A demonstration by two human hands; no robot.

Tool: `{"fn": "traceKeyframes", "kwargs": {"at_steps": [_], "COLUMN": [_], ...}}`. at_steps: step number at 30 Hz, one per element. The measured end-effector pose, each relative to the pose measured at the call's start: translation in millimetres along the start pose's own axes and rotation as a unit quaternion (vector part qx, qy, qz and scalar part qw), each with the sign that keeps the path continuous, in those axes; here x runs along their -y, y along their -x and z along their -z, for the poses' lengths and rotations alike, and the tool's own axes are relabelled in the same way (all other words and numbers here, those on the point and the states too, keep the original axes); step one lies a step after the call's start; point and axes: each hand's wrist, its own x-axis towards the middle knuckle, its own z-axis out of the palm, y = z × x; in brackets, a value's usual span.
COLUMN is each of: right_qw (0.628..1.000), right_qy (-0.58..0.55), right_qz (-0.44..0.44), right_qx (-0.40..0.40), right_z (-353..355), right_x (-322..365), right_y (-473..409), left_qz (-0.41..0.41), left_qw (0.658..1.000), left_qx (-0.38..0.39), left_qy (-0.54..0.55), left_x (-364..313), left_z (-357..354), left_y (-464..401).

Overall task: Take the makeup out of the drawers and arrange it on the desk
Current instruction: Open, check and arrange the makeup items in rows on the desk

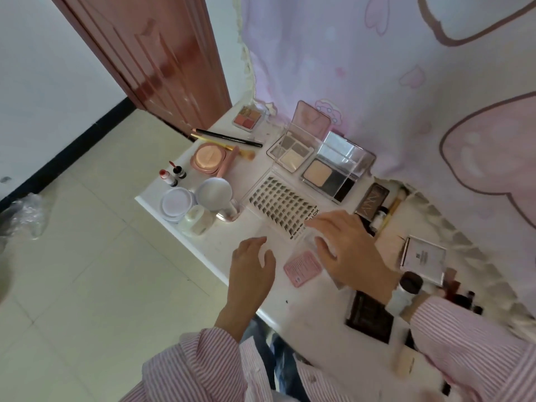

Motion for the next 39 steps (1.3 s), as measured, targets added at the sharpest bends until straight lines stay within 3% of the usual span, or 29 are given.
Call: {"fn": "traceKeyframes", "kwargs": {"at_steps": [3,5,9,12,14,15,16,18,20,23,26,30,34,39], "right_qw": [0.983,0.968,0.967,0.971,0.991,0.993,0.967,0.864,0.826,0.806,0.821,0.881,0.922,0.937], "right_qy": [0.112,0.161,0.196,0.18,0.087,-0.032,-0.17,-0.401,-0.471,-0.519,-0.511,-0.431,-0.347,-0.324], "right_qz": [0.055,0.06,0.101,0.096,0.014,-0.07,-0.165,-0.287,-0.302,-0.281,-0.254,-0.192,-0.166,-0.113], "right_qx": [0.132,0.186,0.125,0.121,0.102,0.092,0.095,0.098,0.072,0.028,0.021,0.045,0.053,0.065], "right_z": [-26,-37,-43,-39,-35,-30,-23,-13,-5,12,28,41,53,66], "right_x": [11,13,12,15,21,28,36,50,59,78,99,122,134,148], "right_y": [33,44,53,52,52,50,48,46,49,62,82,108,119,119], "left_qz": [-0.076,-0.129,-0.176,-0.139,-0.094,-0.058,-0.021,0.023,0.054,0.122,0.129,0.089,0.053,0.034], "left_qw": [0.987,0.977,0.969,0.982,0.994,0.998,0.997,0.987,0.973,0.918,0.86,0.779,0.749,0.715], "left_qx": [0.003,-0.01,-0.022,0.009,0.021,0.018,0.017,0.019,0.023,0.043,0.099,0.143,0.119,0.066], "left_qy": [-0.14,-0.171,-0.172,-0.128,-0.046,0.015,0.075,0.159,0.225,0.374,0.485,0.604,0.649,0.695], "left_x": [23,35,48,46,38,32,25,15,11,8,8,3,-1,-10], "left_z": [-10,-14,-16,-15,-11,-6,-1,6,9,13,16,21,25,34], "left_y": [13,16,18,17,20,23,28,41,59,92,127,162,185,198]}}
